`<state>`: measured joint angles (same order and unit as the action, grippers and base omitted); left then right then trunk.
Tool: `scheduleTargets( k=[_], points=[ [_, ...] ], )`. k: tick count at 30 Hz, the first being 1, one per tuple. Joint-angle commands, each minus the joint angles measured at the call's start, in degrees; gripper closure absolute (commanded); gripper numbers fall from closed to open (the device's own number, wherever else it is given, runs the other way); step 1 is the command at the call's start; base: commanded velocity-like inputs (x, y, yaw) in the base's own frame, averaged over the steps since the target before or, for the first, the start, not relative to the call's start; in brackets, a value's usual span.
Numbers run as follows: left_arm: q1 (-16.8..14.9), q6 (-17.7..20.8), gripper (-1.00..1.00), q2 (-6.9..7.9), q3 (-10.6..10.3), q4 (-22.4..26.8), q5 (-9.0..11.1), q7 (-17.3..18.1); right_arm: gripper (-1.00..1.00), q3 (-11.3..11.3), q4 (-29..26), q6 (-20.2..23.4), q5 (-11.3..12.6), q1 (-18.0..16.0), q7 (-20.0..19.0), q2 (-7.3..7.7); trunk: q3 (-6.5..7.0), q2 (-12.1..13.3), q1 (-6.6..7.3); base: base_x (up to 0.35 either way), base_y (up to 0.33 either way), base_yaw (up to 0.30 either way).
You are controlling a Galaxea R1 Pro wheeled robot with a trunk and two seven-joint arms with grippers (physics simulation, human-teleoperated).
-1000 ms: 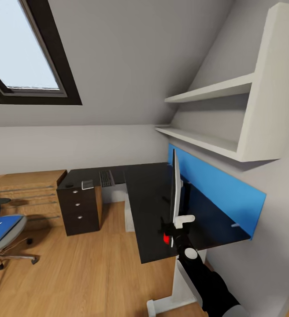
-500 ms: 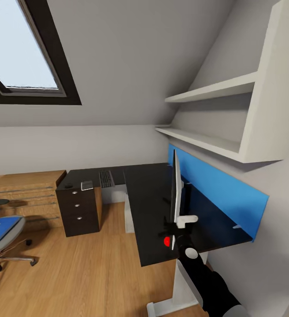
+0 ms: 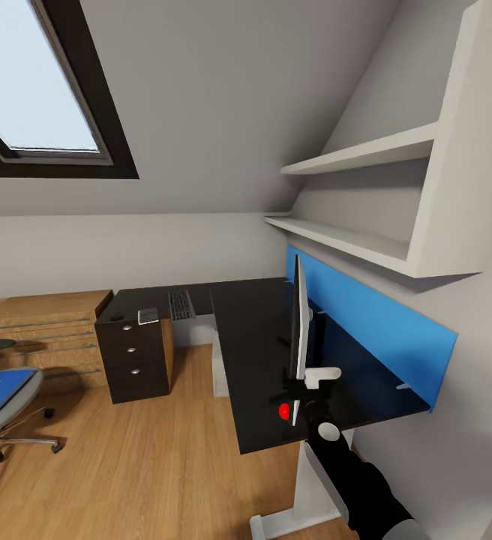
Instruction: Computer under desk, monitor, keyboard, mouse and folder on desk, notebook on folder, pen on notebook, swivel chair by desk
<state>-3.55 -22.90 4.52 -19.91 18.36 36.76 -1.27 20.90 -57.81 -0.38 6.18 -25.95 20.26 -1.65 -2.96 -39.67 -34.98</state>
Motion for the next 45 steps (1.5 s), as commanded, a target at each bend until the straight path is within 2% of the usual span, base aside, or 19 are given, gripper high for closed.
scheduleTargets(
  k=[1,45],
  points=[
    [-0.1,-0.2,-1.00,0.05,-0.5,0.0,0.5,-0.1,-1.00,0.2,0.0,-0.1,0.6,-0.1,0.4,0.04,-0.10,-0.1,-0.02,0.000,0.000,0.000],
    [-0.1,-0.2,-1.00,0.05,-0.5,0.0,0.5,-0.1,-1.00,0.2,0.2,-0.1,0.7,-0.1,0.3,0.06,0.09,-0.1,-0.02,0.038,0.021,-0.006]
  ],
)
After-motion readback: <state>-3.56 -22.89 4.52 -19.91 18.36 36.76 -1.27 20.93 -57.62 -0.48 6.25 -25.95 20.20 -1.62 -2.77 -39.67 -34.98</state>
